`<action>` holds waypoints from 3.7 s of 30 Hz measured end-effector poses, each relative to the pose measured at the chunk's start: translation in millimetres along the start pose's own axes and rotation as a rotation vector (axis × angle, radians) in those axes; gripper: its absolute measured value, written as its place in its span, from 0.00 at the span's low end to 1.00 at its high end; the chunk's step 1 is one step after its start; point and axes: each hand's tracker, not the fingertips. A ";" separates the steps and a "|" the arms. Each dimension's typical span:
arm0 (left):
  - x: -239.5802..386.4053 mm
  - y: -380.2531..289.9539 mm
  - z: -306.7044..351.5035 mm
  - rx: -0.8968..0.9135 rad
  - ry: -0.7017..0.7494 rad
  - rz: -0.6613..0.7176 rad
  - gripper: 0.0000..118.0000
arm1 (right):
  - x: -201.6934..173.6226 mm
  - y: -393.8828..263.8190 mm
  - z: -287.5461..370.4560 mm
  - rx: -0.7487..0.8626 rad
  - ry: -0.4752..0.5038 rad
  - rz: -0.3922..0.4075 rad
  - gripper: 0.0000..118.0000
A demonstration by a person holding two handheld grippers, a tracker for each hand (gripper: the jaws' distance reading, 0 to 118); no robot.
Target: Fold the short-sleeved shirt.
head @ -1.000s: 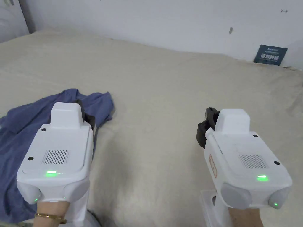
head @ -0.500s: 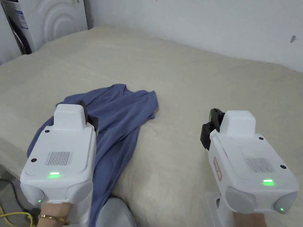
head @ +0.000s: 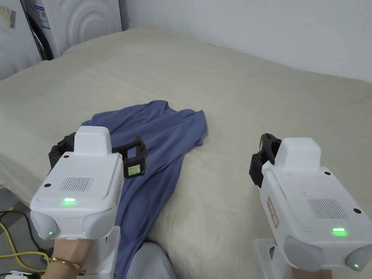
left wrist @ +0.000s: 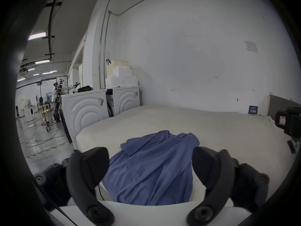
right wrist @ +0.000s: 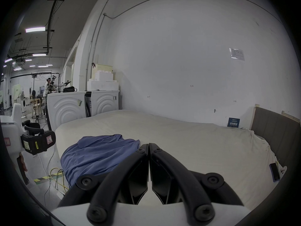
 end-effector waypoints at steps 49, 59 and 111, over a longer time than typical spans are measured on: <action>72.2 -11.6 -328.9 -0.695 -0.089 -0.103 0.00 | 44.8 -25.9 -72.9 -0.210 -0.033 -0.039 0.00; 25.8 73.3 -240.3 -0.517 -0.086 0.026 0.00 | 38.6 7.4 0.5 -0.076 -0.045 -0.031 0.00; 406.4 -4.4 -36.1 -0.546 -0.792 -0.504 0.00 | 176.3 -25.6 218.1 -0.071 -0.633 -0.133 0.00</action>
